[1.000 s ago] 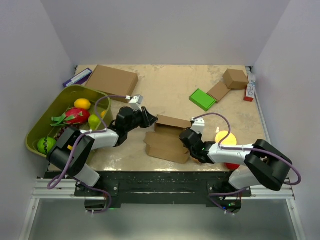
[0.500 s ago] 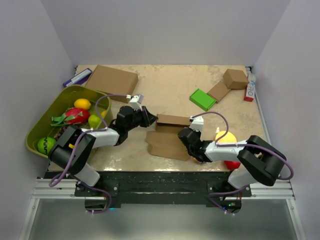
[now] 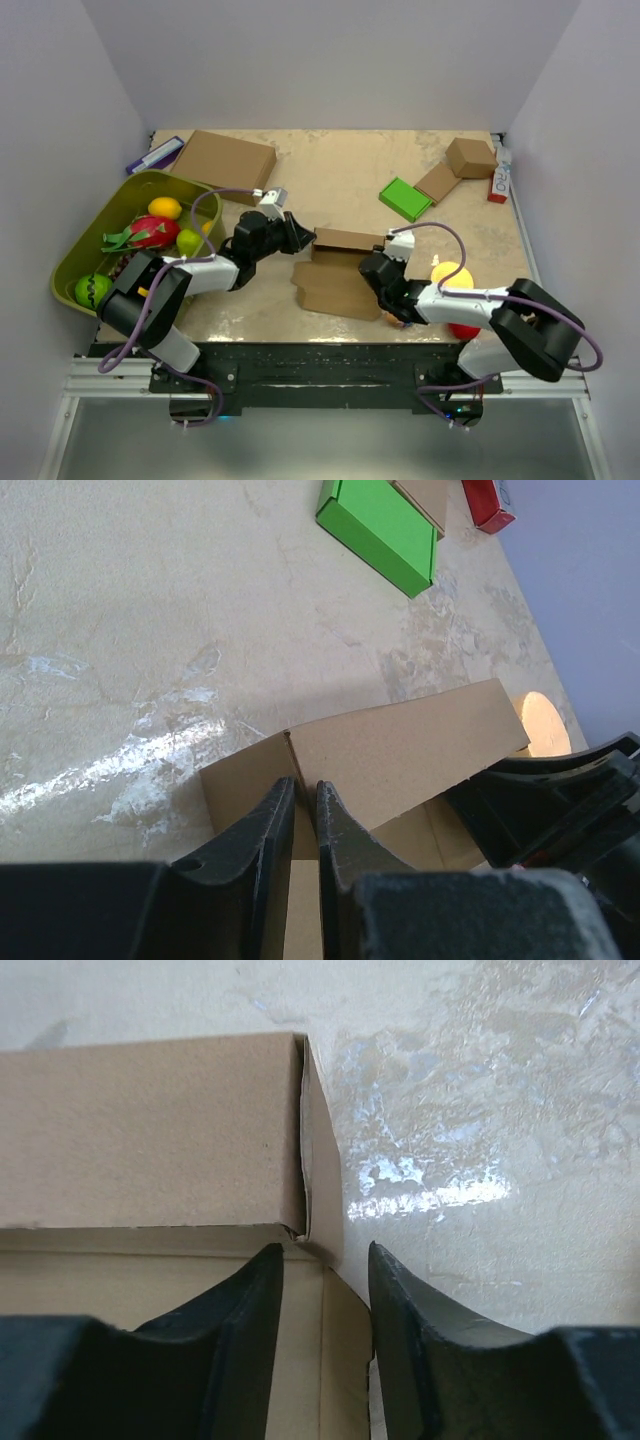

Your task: Fold the paper box

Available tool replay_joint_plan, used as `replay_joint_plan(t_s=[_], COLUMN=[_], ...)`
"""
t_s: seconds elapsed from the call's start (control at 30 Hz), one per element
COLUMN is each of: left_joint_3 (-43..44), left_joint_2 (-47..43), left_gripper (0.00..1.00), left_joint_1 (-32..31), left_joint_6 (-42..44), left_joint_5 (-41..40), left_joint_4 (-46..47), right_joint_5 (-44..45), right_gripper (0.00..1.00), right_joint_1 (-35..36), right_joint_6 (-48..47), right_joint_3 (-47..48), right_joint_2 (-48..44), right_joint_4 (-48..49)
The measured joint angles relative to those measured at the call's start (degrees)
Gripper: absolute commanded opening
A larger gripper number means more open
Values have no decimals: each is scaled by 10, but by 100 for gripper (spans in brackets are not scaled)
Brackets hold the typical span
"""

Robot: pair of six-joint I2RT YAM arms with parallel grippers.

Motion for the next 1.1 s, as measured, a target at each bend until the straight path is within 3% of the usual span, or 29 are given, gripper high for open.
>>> replay_joint_plan(t_s=[0.4,0.87,0.97,1.07,1.1], left_joint_3=[2,7,9,10,10], left_joint_2=[0,1,2,2,2], left_gripper=[18,17,17,17,17], left_joint_1=[0,0,0,0,0], left_joint_6=[0,0,0,0,0], left_joint_5=[3,4,5,7,7], left_joint_4=[-3,-10,-13,-14,-15], right_joint_5=[-31,-44,-42,-34,-31], right_gripper=[49,43,37,26,17], right_joint_1=[-55,-60,-60,-60,-60], right_joint_6=[-17,-54,-60,-68,-69], right_joint_3=[-45,-45,-45,-45,-45], right_joint_2=[-67,3,19,41,50], right_joint_4=[57,124,147,178,189])
